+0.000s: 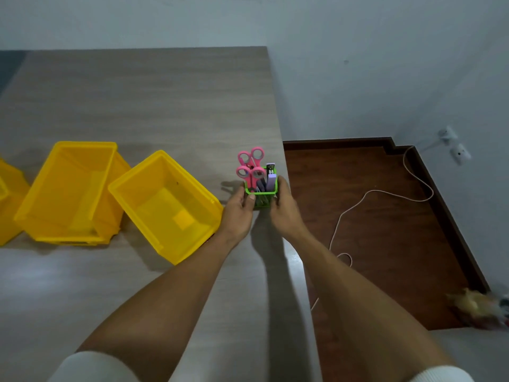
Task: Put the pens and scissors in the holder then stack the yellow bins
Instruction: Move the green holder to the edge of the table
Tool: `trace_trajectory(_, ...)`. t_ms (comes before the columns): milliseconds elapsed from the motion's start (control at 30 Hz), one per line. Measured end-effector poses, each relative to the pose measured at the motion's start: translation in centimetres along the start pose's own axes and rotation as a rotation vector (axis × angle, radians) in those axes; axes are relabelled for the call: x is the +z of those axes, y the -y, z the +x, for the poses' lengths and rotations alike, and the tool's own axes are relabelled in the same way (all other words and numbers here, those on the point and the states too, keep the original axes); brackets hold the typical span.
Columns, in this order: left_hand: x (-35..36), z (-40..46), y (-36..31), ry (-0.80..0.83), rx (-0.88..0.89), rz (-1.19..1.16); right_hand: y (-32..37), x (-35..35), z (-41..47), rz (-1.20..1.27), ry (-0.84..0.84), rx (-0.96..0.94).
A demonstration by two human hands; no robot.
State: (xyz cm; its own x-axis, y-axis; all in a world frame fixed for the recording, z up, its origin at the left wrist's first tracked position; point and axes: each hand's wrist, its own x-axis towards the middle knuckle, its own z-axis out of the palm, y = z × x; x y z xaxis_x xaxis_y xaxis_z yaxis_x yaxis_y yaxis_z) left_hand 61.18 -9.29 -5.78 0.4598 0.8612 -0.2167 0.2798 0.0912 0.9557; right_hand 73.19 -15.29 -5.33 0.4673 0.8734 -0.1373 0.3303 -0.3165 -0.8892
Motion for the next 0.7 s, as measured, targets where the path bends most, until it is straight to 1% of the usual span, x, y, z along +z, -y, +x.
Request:
trace_trajectory(67, 0.1, -0.6, -0.2, -0.025, -0.062, 0.009, 0.0, 0.3, -0.4, 0.017, -0.080, 0.078)
trace_trajectory(133, 0.0, -1.4, -0.9, -0.026, -0.124, -0.009, 0.7, 0.2, -0.8, 0.013, -0.285, 0.103)
trace_trajectory(200, -0.4, -2.6, -2.1, -0.054, -0.143, -0.018, 2.2, -0.4, -1.5, -0.015, -0.497, 0.061)
trace_trajectory(233, -0.9, -3.2, -2.6, -0.094, -0.147, -0.024, 3.1, -0.7, -2.0, -0.021, -0.563, 0.022)
trace_trajectory(300, -2.1, -4.7, -3.7, -0.165, -0.140, -0.081, 4.8, -0.8, -2.8, -0.031, -0.600, -0.073)
trace_trajectory(433, -6.1, -6.3, -4.8, -0.297, -0.077, -0.022, 8.0, 0.9, -2.7, 0.010, -0.549, -0.168)
trace_trajectory(533, -9.5, -6.7, -4.4, -0.458, 0.006, 0.061, 10.3, 3.0, -2.3, 0.073, -0.474, -0.235)
trace_trajectory(600, -11.4, -7.2, -4.0, -0.543, 0.037, 0.096, 11.1, 4.4, -1.9, 0.069, -0.349, -0.236)
trace_trajectory(700, -13.2, -8.0, -3.0, -0.647, 0.019, 0.209, 11.4, 6.0, -1.0, 0.014, -0.093, -0.194)
